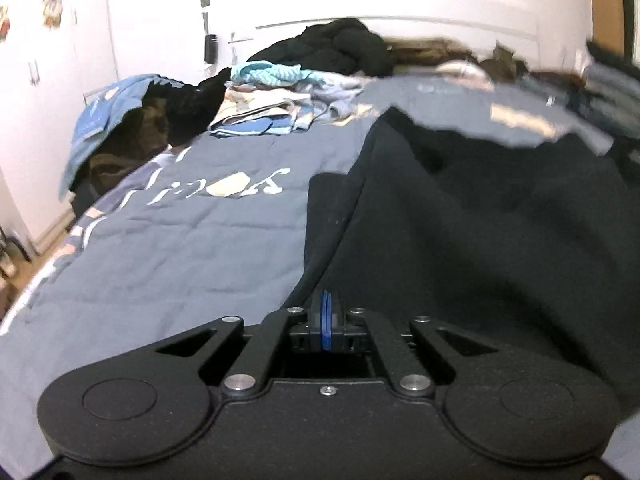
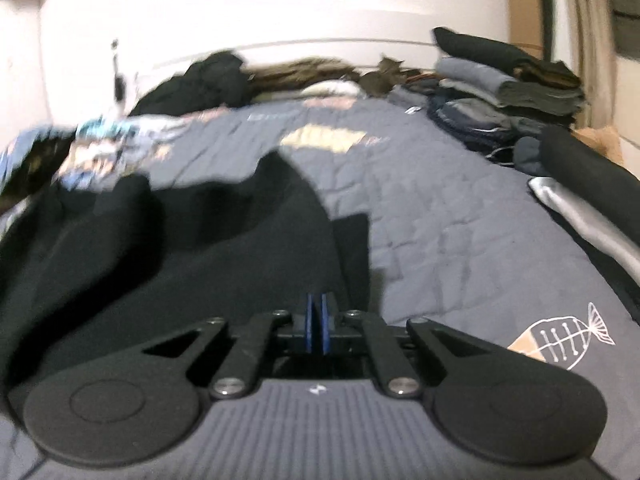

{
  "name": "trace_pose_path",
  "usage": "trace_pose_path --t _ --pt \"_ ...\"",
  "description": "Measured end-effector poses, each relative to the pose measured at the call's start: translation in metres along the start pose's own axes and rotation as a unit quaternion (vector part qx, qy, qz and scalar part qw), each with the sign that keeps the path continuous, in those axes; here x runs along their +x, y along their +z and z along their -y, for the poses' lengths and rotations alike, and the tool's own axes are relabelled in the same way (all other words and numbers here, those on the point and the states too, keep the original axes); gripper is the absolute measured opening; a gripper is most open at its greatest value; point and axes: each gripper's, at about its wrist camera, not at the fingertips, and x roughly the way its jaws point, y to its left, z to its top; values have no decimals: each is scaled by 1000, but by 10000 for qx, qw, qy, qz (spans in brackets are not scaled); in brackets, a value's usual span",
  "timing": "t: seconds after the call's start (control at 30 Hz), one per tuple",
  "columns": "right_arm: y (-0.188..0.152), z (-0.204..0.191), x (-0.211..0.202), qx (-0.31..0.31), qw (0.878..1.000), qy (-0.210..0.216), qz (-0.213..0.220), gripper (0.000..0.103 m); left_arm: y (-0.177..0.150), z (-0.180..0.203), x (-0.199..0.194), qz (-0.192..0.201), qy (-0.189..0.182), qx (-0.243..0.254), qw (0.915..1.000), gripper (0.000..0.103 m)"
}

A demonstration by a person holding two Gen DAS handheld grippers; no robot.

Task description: Fold clothes

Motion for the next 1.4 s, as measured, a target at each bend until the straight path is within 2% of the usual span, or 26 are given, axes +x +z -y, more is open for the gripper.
trace_pose_path --t 0.03,0.1,0.17,0.2,0.33,0.43,0.57,0.67,0.83,0.97,1.23,1.27,1.3,1.33,1.4 --pt "3 5 -3 81 9999 -33 79 4 1 0 -3 19 -64 8 10000 4" --pt "6 11 -5 134 9997 -167 150 4 -1 7 -5 61 -56 243 9997 18" --pt "5 17 -1 154 9996 -219 13 4 -3 15 -7 57 -147 404 9991 59" --pt "3 17 3 76 9997 -174 -168 4 -4 19 -9 100 -265 461 9985 64" --pt "3 10 2 -228 9991 12 -348 6 -5 28 -10 216 -340 668 9970 66" --pt "18 11 -11 -220 9997 136 -6 12 -5 28 -2 80 -243 575 9980 66" --pt "39 -2 -5 -697 9970 275 188 48 -4 32 4 30 -195 565 9982 67" --pt "49 -21 17 -1369 9901 257 166 51 -5 35 5 -10 -241 614 9978 67" --pt "46 -43 62 -2244 9742 117 193 50 -5 36 6 -33 -264 632 9976 67" --pt "43 -49 80 -2482 9685 213 14 50 -3 36 9 -53 -288 559 9980 67" --pt "30 -43 104 -2503 9673 56 -395 48 -2 38 9 -88 -310 484 9983 67" --pt "27 -45 106 -2609 9644 8 -429 41 -2 38 9 -91 -314 473 9983 67" --pt "24 -47 107 -2714 9613 -40 -462 19 -2 38 9 -94 -318 462 9984 67" --pt "22 -48 108 -2787 9591 -80 -483 10 -2 38 9 -93 -320 453 9984 67" --pt "22 -46 107 -2756 9601 -115 -450 8 -2 38 8 -90 -325 459 9984 67"
